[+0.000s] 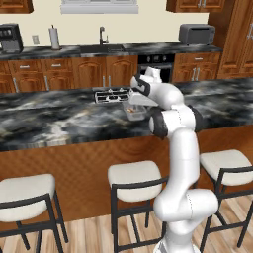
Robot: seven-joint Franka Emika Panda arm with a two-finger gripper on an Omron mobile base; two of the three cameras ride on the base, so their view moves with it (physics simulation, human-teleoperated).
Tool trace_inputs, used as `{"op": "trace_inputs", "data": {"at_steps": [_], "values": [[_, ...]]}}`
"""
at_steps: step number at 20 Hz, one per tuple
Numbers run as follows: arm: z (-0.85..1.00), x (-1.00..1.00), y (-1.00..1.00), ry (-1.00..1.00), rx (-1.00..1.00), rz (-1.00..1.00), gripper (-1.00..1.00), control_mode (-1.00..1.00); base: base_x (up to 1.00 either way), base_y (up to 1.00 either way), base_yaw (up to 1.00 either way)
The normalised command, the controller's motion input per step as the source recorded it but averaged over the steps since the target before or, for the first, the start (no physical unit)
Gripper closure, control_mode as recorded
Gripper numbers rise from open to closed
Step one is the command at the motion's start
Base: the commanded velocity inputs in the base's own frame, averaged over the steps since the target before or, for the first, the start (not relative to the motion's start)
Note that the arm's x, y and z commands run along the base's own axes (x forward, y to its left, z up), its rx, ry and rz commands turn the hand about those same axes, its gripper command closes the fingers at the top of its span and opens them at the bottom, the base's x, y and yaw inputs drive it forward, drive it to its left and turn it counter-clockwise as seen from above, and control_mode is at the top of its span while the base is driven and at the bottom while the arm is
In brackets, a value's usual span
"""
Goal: Place the tupperware on the second highest shelf of the fridge. Make space for the tupperware among the existing items by rearranging them on the shelves if needed. Close the fridge door when finished.
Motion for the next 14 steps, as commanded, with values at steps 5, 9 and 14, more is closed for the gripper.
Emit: {"op": "trace_inputs", "data": {"at_steps": [5, 9, 14], "values": [[-0.25, 0.25, 0.0, 0.0, 0.0, 0.0, -1.0, -1.0, 0.0, 0.0, 0.0], [-0.36, 0.06, 0.03, 0.0, -0.01, 0.0, 1.0, -1.0, 0.0, 0.0, 0.0], [-0.43, -0.09, 0.2, 0.0, -0.02, 0.0, 1.0, -1.0, 0.0, 0.0, 0.0]]}}
